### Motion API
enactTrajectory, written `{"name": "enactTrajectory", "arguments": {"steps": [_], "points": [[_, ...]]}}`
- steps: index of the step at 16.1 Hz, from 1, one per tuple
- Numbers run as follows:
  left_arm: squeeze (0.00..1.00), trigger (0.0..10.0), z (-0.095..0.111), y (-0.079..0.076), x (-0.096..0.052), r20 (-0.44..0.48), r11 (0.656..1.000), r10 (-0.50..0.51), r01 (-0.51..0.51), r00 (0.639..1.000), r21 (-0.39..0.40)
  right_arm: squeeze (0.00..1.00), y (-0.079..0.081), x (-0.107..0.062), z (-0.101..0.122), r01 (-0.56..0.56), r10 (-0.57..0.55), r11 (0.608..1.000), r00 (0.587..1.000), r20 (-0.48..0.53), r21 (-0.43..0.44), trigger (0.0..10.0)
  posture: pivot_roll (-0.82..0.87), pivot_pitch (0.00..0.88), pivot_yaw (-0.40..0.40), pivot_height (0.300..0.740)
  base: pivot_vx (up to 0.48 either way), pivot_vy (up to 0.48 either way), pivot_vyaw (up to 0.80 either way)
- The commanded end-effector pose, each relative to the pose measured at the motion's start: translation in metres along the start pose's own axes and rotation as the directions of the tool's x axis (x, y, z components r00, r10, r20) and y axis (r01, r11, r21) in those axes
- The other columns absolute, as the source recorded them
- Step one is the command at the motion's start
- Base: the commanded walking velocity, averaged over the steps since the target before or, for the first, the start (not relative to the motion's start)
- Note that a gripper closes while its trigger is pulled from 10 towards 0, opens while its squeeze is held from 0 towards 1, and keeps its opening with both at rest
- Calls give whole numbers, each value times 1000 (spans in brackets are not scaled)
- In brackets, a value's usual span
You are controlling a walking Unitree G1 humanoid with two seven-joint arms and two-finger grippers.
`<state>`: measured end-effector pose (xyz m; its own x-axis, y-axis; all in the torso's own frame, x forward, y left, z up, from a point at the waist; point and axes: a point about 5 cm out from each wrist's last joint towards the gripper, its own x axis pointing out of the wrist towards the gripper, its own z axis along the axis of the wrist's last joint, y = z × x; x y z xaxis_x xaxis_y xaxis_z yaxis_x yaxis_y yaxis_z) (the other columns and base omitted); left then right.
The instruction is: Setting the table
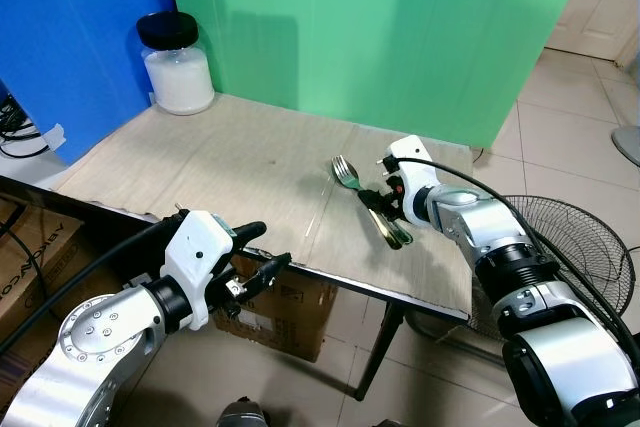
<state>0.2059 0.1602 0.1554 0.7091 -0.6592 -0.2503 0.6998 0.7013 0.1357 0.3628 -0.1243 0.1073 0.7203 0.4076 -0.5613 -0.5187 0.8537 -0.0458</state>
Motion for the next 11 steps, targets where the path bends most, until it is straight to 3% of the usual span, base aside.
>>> {"name": "enactTrajectory", "arguments": {"steps": [1, 4, 5, 6, 7, 8, 9, 10, 11], "points": [[0, 10000, 4, -2, 1, 11, 1000, -14, 14, 1000, 15, 0, -3, 0, 5, 23, -23, 1000, 1000, 6, -17, 10000, 198, 0, -38, 727, 0, 0, 0], [0, 10000, 4, -3, 0, 9, 1000, -13, 12, 1000, 17, 0, -7, 0, 0, 58, -59, 998, 998, -15, -13, 9882, 198, 0, -38, 727, 0, 0, 0], [0, 10000, 4, -2, 0, 9, 1000, -11, 11, 1000, 18, 0, -7, 1, -1, 58, -58, 998, 998, -18, -15, 8863, 198, 0, -38, 727, 0, 0, 0], [0, 10000, 4, -2, 0, 9, 1000, -11, 11, 1000, 18, 0, -7, 1, -2, 59, -59, 998, 998, -18, -15, 8471, 198, 0, -38, 727, 0, 0, 0], [0, 10000, 4, -2, 0, 10, 1000, -10, 10, 1000, 18, 0, -7, 1, -2, 56, -56, 998, 998, -17, -12, 5765, 198, 0, -39, 727, 0, 0, 0], [0, 10000, 4, -2, 0, 10, 1000, -10, 10, 1000, 19, 0, -7, 2, -2, 50, -51, 999, 999, -17, -8, 4941, 198, 0, -39, 727, 0, 0, 0], [0, 10000, 4, -2, 0, 10, 1000, -11, 10, 1000, 19, 0, -6, 2, -3, 40, -40, 999, 999, -18, -3, 3137, 198, 0, -39, 727, 0, 0, 0], [0, 10000, 4, -2, 0, 10, 1000, -11, 11, 1000, 18, 0, -3, 3, -5, 12, -11, 1000, 1000, -27, 18, 0, 198, 0, -38, 727, 0, 0, 0], [0, 10000, 4, -2, 0, 10, 1000, -12, 11, 1000, 18, 0, -2, 3, -6, 0, 1, 1000, 1000, -31, 25, 0, 198, 0, -38, 727, 0, 0, 0]]}}
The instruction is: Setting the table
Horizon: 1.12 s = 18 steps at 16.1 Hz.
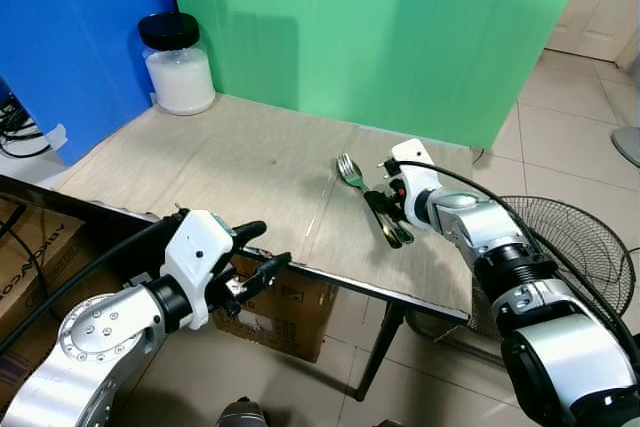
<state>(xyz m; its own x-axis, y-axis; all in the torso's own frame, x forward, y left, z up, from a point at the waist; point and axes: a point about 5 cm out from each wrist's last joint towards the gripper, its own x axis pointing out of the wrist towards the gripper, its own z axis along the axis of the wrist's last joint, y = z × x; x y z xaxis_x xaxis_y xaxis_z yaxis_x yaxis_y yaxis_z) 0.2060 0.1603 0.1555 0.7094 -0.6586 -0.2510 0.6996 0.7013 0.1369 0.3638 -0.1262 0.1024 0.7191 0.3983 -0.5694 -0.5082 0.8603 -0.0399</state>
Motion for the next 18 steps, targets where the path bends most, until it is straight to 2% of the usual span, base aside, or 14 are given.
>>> {"name": "enactTrajectory", "arguments": {"steps": [1, 4, 7, 18], "points": [[0, 10000, 4, -2, 0, 11, 1000, -13, 12, 1000, 17, 0, 2, 1, -4, -25, 26, 1000, 999, -34, 19, 0, 198, 0, -38, 727, 0, 0, 0], [0, 10000, 4, -2, 0, 11, 1000, -12, 12, 1000, 18, 0, 6, 2, -12, -63, 66, 997, 995, -77, 44, 0, 198, 0, -37, 727, 0, 0, 0], [0, 10000, 4, -2, 0, 7, 1000, -12, 12, 1000, 18, 0, 4, 1, -17, -61, 66, 997, 993, -100, 49, 0, 197, 0, -36, 727, 0, 0, 0], [0, 10000, 3, -2, 0, 1, 1000, -20, 20, 1000, 19, 0, 8, 2, -23, -89, 98, 993, 986, -132, 71, 0, 200, 0, -38, 727, 0, 0, 0]]}}
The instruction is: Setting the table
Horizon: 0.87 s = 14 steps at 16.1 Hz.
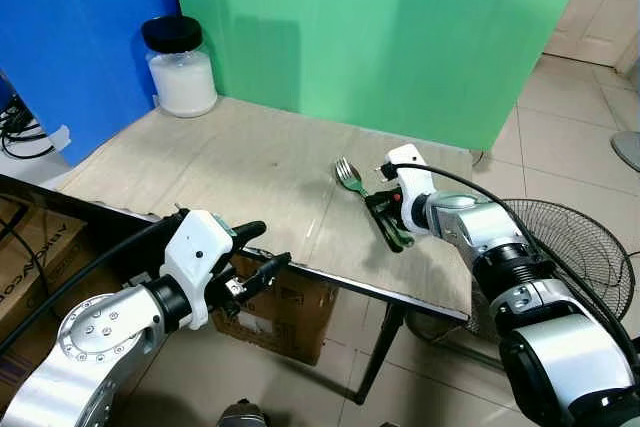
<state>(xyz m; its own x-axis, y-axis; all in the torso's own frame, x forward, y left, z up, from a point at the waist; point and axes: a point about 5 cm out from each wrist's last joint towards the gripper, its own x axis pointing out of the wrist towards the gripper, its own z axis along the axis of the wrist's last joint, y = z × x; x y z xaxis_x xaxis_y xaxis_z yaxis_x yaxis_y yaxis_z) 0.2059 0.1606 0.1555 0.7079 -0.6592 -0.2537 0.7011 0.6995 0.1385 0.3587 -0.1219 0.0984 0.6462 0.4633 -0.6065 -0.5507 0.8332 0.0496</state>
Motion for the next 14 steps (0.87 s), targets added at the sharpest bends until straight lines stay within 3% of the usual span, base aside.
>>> {"name": "enactTrajectory", "arguments": {"steps": [1, 5, 9, 11, 12, 13, 14], "points": [[0, 10000, 4, -2, 0, 4, 1000, -18, 18, 1000, 17, 0, 0, 2, -18, 4, -1, 999, 996, -85, 31, 0, 200, 0, -38, 727, 0, 0, 0], [0, 10000, 4, -2, 1, 8, 1000, -15, 15, 1000, 24, 0, -3, -1, -2, 15, -15, 995, 1000, 7, 96, 0, 202, 0, -39, 727, 0, 0, 0], [0, 10000, 5, 0, 0, 11, 999, -8, 7, 1000, 34, 0, -6, -19, 32, -18, -16, 987, 978, 207, 162, 0, 205, 0, -41, 727, 0, 0, 0], [0, 10000, 4, -1, 0, 12, 999, -7, 7, 1000, 34, 0, -5, -31, 44, -33, -19, 987, 947, 319, 156, 0, 204, 0, -43, 727, 0, 0, 0], [0, 10000, 5, -1, 2, 28, 999, 10, -11, 1000, 31, 0, 2, -48, 53, -29, -18, 995, 882, 470, 94, 0, 205, 0, -45, 727, 0, 0, 0], [0, 10000, 6, 0, 3, 39, 999, 28, -29, 999, 29, 0, 6, -55, 55, -45, -4, 996, 857, 516, 83, 0, 205, 0, -45, 727, 0, 0, 0], [0, 10000, 9, 4, 6, 67, 996, 87, -89, 994, 24, 0, 14, -69, 55, -80, 14, 993, 805, 593, 85, 0, 205, 0, -46, 727, 0, 0, 0]]}}
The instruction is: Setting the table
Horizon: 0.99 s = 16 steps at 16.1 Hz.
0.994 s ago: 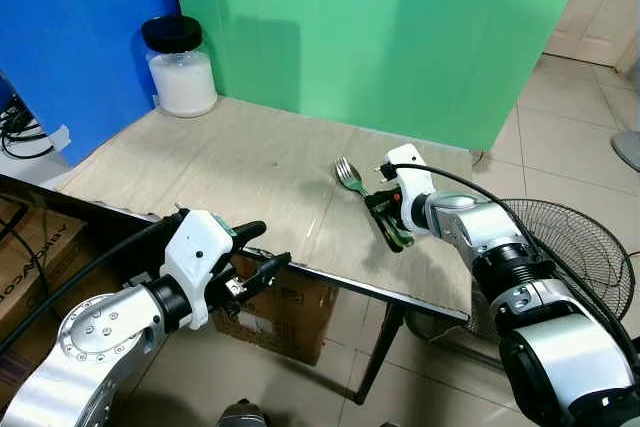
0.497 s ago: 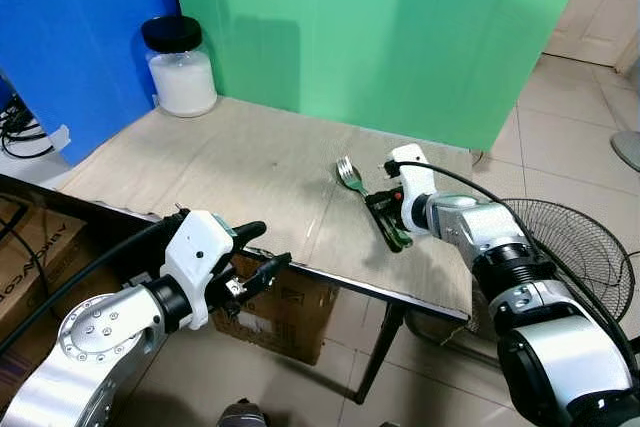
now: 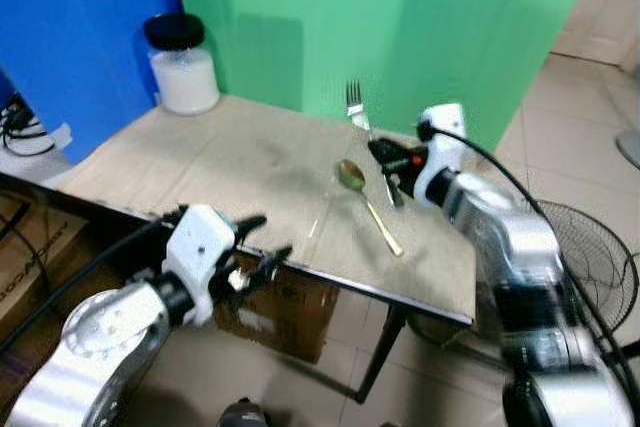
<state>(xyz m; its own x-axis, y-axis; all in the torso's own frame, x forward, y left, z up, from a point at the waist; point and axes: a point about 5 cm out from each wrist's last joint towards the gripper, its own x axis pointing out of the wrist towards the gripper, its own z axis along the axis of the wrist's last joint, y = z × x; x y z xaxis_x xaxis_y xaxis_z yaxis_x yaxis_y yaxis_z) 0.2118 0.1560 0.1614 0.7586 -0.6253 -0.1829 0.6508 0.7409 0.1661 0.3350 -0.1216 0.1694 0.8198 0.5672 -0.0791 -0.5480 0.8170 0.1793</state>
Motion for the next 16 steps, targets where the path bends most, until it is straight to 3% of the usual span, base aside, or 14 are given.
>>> {"name": "enactTrajectory", "arguments": {"steps": [1, 2, 3, 4, 5, 7, 11, 14, 16], "points": [[0, 10000, 3, 4, 2, 17, 999, 45, -45, 999, 16, 0, 5, -10, 18, -20, 20, 1000, 995, 98, 0, 0, 205, 0, -46, 727, 0, 0, 0], [0, 10000, 8, 6, 9, 52, 994, 108, -109, 993, 14, 0, 18, -28, 21, -52, 37, 996, 979, 203, 68, 1255, 203, 0, -43, 727, 0, 0, 0], [0, 10000, 11, 7, 14, 76, 990, 136, -138, 988, 13, 0, 25, -41, 20, -52, 24, 993, 969, 247, 105, 2941, 196, 0, -35, 727, 0, 0, 0], [0, 10000, 12, 7, 15, 82, 990, 141, -143, 987, 14, 0, 26, -44, 19, -45, 18, 993, 968, 249, 105, 8078, 196, 0, -35, 727, 0, 0, 0], [0, 10000, 17, 4, 20, 114, 986, 167, -168, 979, 2, 0, 30, -54, 13, 16, -23, 999, 967, 255, 29, 10000, 189, 0, -29, 727, 0, 0, 0], [0, 10000, 21, -7, 27, 148, 983, 180, -181, 972, -6, 0, 27, -73, 5, 180, -171, 984, 949, 265, -9, 10000, 186, 0, -33, 727, 0, 0, -372], [0, 10000, 19, -18, 30, 156, 978, 209, -206, 965, -35, 0, 33, -94, 4, 303, -277, 952, 913, 300, -43, 10000, 164, 0, -27, 727, 0, 0, -761], [0, 10000, 19, -21, 32, 160, 978, 209, -205, 965, -42, 0, 41, -93, 3, 298, -271, 953, 917, 293, -51, 10000, 160, 0, -24, 727, 0, 0, -769], [0, 10000, 18, -15, 33, 148, 972, 237, -232, 960, -48, 0, 38, -88, 4, 318, -295, 947, 917, 268, -45, 10000, 163, 0, -31, 727, 0, 0, -766]]}}
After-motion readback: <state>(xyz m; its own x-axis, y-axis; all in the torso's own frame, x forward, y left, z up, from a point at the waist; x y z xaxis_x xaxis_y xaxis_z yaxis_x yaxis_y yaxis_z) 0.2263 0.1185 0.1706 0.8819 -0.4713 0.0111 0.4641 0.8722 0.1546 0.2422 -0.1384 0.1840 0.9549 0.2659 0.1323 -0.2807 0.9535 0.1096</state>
